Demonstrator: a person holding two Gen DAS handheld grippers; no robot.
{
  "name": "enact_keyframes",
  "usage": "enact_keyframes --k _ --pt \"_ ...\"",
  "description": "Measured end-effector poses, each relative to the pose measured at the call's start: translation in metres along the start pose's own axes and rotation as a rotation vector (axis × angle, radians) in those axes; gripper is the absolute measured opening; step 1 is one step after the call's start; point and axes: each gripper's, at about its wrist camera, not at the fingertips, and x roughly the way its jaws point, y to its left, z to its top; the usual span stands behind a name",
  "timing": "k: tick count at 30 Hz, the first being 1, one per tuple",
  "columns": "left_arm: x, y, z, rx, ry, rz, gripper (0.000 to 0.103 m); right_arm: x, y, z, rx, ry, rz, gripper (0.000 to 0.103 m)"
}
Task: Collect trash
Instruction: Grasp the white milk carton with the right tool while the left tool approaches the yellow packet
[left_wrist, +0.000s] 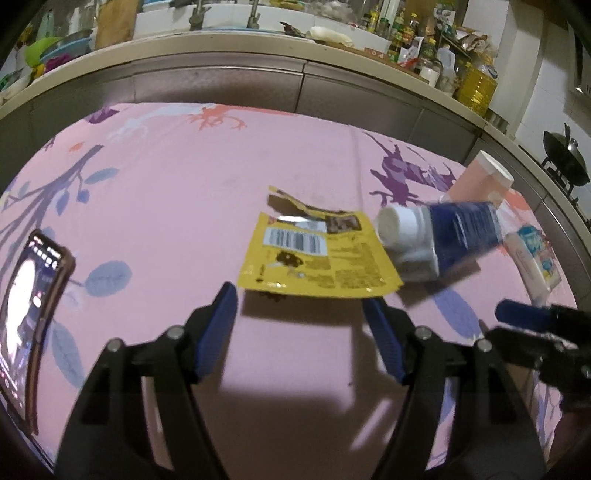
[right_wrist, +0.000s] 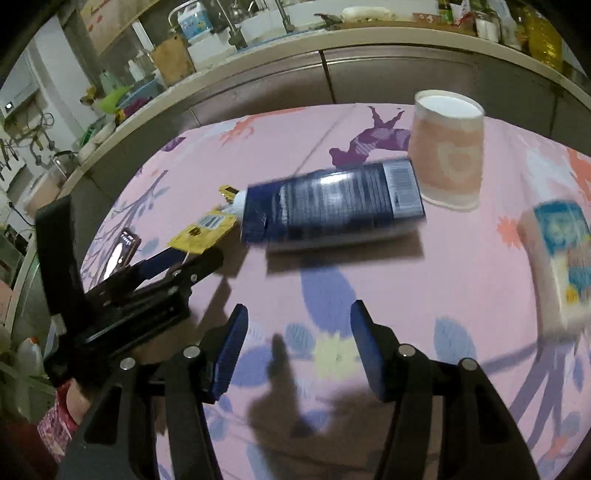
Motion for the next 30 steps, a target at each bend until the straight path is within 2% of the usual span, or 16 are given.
enact_keyframes --k 4,6,9,11,13,17,20,27,30 --pt "-0.004 0.003 -0.004 -0.004 -0.005 -0.006 0.07 -0.014 0.003 -0.002 0.044 -0.069 0.015 0.056" --pt "-0.003 0.003 -0.003 -0.007 -0.005 -0.007 0.07 -0.025 0.019 0.012 -0.019 -0.138 -0.01 0.056" --pt "-0.003 0.003 -0.004 -0.006 -0.007 -0.003 0.071 -0.026 0.051 0.047 -0.161 -0.183 -0.069 0.056" --pt "-0.004 0.004 -0.005 -0.012 -0.012 -0.006 0.071 -0.012 0.063 0.07 -0.203 -0.159 -0.09 0.056" --pt "-0.005 0.007 -0.006 -0.024 -0.013 -0.002 0.071 0.02 0.069 0.096 -0.223 -0.082 -0.138 0.056" --pt "-0.012 0.009 -0.014 -0.026 -0.012 -0.011 0.073 0.069 0.063 0.116 -0.226 0.044 -0.205 0.056" --pt "-0.017 0.01 -0.021 -0.022 -0.014 -0.024 0.077 0.082 0.054 0.114 -0.238 0.074 -0.232 0.052" --pt "-0.019 0.016 -0.022 -0.06 -0.024 -0.046 0.08 0.049 0.055 0.073 -0.342 0.051 -0.165 0.052" --pt "-0.019 0.015 -0.022 -0.061 -0.024 -0.035 0.08 0.029 0.049 0.051 -0.328 0.051 -0.104 0.052"
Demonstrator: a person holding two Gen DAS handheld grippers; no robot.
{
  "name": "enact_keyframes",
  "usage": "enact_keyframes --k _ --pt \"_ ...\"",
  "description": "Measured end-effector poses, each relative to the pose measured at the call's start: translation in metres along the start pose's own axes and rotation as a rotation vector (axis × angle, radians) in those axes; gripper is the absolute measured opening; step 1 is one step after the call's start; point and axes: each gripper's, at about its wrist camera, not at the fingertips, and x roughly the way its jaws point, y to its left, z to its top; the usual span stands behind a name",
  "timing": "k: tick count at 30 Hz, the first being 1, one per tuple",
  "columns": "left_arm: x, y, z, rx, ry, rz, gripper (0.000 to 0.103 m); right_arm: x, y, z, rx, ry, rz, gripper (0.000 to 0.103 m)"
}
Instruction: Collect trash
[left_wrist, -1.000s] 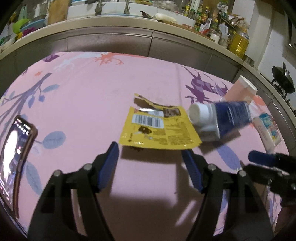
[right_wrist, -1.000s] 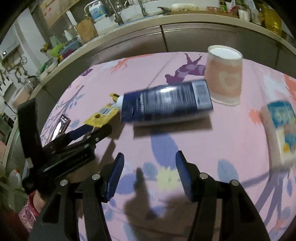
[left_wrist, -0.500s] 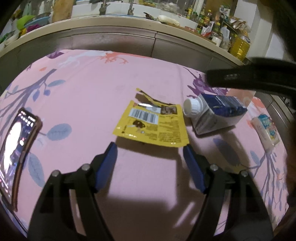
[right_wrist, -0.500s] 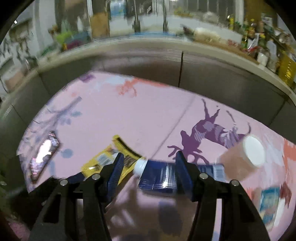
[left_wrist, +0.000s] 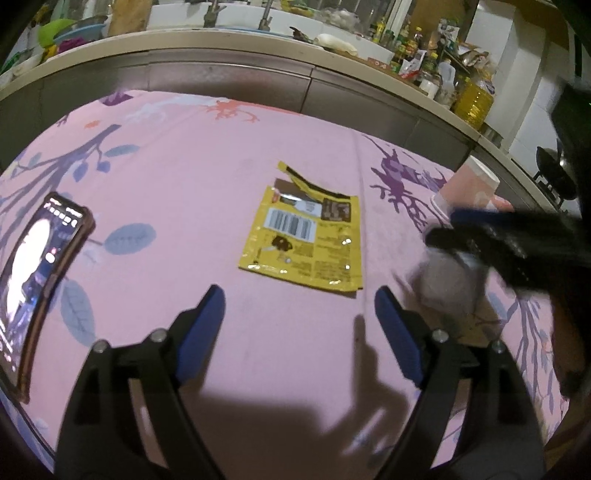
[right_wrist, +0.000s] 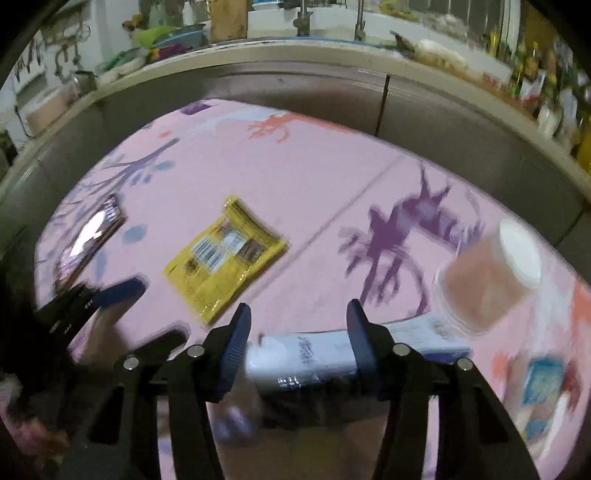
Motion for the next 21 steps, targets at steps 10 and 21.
enact_keyframes --k 10,21 --pt "0.013 0.004 0.02 0.036 0.03 0.039 0.085 -0.046 -0.012 -0.073 0.152 -0.098 0.14 0.052" --pt "-0.004 0.057 0.03 -0.138 0.025 0.034 0.084 0.022 -0.005 -0.01 0.47 0.02 0.367 0.027"
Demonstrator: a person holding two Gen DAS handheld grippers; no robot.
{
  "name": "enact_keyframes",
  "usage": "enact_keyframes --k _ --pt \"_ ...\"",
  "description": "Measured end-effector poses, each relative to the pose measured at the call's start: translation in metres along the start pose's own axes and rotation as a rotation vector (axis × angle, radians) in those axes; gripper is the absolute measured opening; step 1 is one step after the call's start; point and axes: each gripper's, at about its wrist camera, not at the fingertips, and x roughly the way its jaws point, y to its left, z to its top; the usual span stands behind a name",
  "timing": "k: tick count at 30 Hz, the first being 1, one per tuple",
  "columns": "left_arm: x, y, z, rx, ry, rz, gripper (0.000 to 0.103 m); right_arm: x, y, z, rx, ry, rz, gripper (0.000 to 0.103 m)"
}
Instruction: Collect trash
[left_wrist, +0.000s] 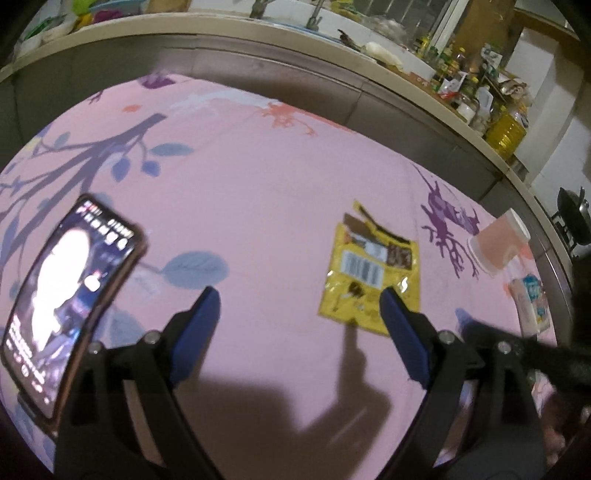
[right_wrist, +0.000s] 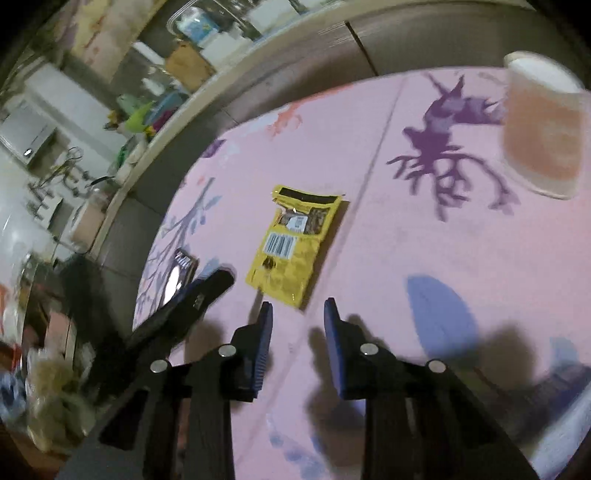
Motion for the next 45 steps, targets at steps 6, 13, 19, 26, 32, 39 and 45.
enact_keyframes --k 6,13,19,26,32,39,45 --pt "-0.012 0.016 -0.007 -0.021 0.024 -0.049 0.084 0.038 0.001 0.013 0.094 0.039 -0.012 0.005" --pt "-0.01 0.028 -0.007 -0.083 0.097 -0.266 0.084 0.015 -0.004 -0.012 0.146 0.004 0.089 0.0" --pt "-0.013 0.021 -0.014 -0.09 0.16 -0.513 0.084 -0.019 -0.012 -0.032 0.163 -0.025 0.231 0.0" --pt "-0.018 -0.012 -0.03 -0.06 0.254 -0.762 0.059 -0.05 -0.021 -0.062 0.071 -0.003 0.315 0.0" --pt "-0.021 -0.055 -0.044 0.047 0.26 -0.72 0.002 -0.082 -0.04 -0.08 0.124 -0.096 0.24 0.0" --pt "-0.019 -0.077 -0.057 0.081 0.294 -0.695 0.002 -0.128 -0.06 -0.08 0.05 -0.25 -0.06 0.0" --pt "-0.021 -0.104 -0.075 0.145 0.318 -0.67 0.002 -0.134 -0.084 -0.1 0.092 -0.247 -0.034 0.0"
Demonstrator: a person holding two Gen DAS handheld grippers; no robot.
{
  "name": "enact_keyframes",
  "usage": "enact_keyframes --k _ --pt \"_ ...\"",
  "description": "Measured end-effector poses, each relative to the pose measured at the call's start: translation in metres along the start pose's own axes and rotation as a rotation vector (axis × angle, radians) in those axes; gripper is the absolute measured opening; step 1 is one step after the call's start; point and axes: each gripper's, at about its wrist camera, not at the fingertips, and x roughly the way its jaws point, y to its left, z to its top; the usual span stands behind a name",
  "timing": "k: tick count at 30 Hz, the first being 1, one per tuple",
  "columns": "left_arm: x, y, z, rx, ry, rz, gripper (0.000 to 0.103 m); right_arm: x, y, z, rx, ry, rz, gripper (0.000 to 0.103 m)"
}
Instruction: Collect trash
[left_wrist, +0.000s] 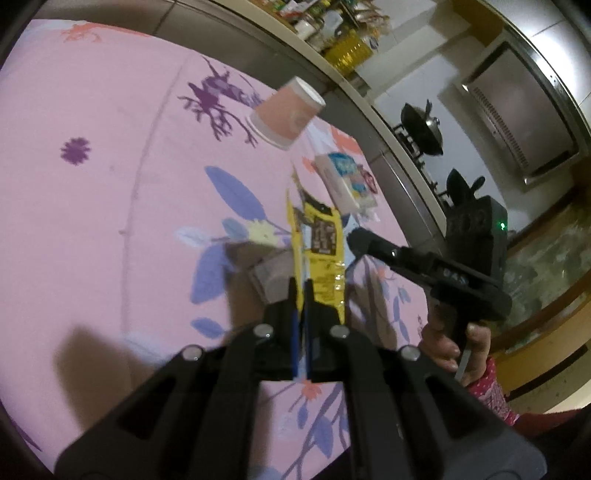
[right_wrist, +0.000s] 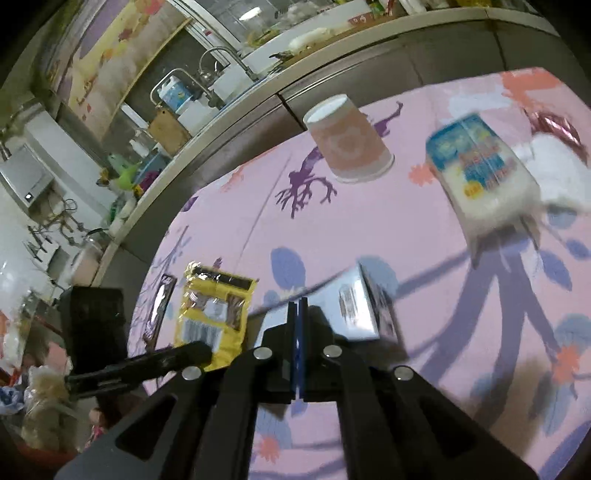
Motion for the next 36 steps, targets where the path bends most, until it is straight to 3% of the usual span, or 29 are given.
enact_keyframes --k 3,6,10,11,12,13,14,16,17,20,24,26,28,32,36 --pt "0.003 -0.003 0.0 0.003 -0.005 0.02 0.002 -0.01 -0.007 -0.02 0.038 0.04 0.069 0.0" --pt "0.005 -0.002 0.002 -0.009 -0.007 0.027 0.002 -0.016 -0.005 -0.044 -0.025 0.06 -0.017 0.0" --pt "0.009 0.001 0.003 -0.027 -0.002 0.039 0.002 -0.038 0.006 -0.046 -0.166 -0.056 -0.121 0.0" --pt "0.01 0.0 0.003 -0.028 0.0 0.037 0.002 -0.04 0.01 -0.043 -0.219 -0.081 -0.155 0.004" --pt "0.01 0.0 0.004 -0.027 -0.001 0.042 0.002 -0.041 0.013 -0.041 -0.298 -0.097 -0.179 0.009" --pt "0.01 0.0 0.005 -0.024 -0.004 0.051 0.002 -0.038 0.016 -0.038 -0.372 -0.091 -0.197 0.029" --pt "0.01 0.0 0.006 -0.024 -0.008 0.06 0.002 -0.033 0.017 -0.036 -0.428 -0.085 -0.237 0.056" --pt "0.009 0.001 0.007 -0.034 -0.011 0.065 0.002 -0.026 0.016 -0.03 -0.498 -0.12 -0.307 0.07" --pt "0.008 0.002 0.007 -0.043 -0.012 0.065 0.002 -0.023 0.014 -0.026 -0.518 -0.131 -0.313 0.073" --pt "0.007 0.003 0.006 -0.05 -0.014 0.072 0.002 -0.01 0.01 -0.009 -0.551 -0.098 -0.262 0.078" --pt "0.006 0.003 0.007 -0.056 -0.011 0.077 0.003 0.013 0.019 0.004 -0.697 -0.005 -0.22 0.079" --pt "0.006 0.002 0.009 -0.051 -0.014 0.091 0.003 0.021 0.023 0.01 -0.703 0.022 -0.186 0.079" --pt "0.006 0.001 0.011 -0.043 -0.023 0.116 0.003 0.031 0.025 0.01 -0.663 0.114 -0.115 0.081" --pt "0.005 0.006 0.019 -0.055 -0.036 0.123 0.003 0.02 0.031 -0.028 -0.672 0.184 -0.028 0.081" --pt "0.01 0.007 0.02 -0.055 -0.031 0.13 0.003 0.003 0.047 -0.078 -0.682 0.153 -0.007 0.081"
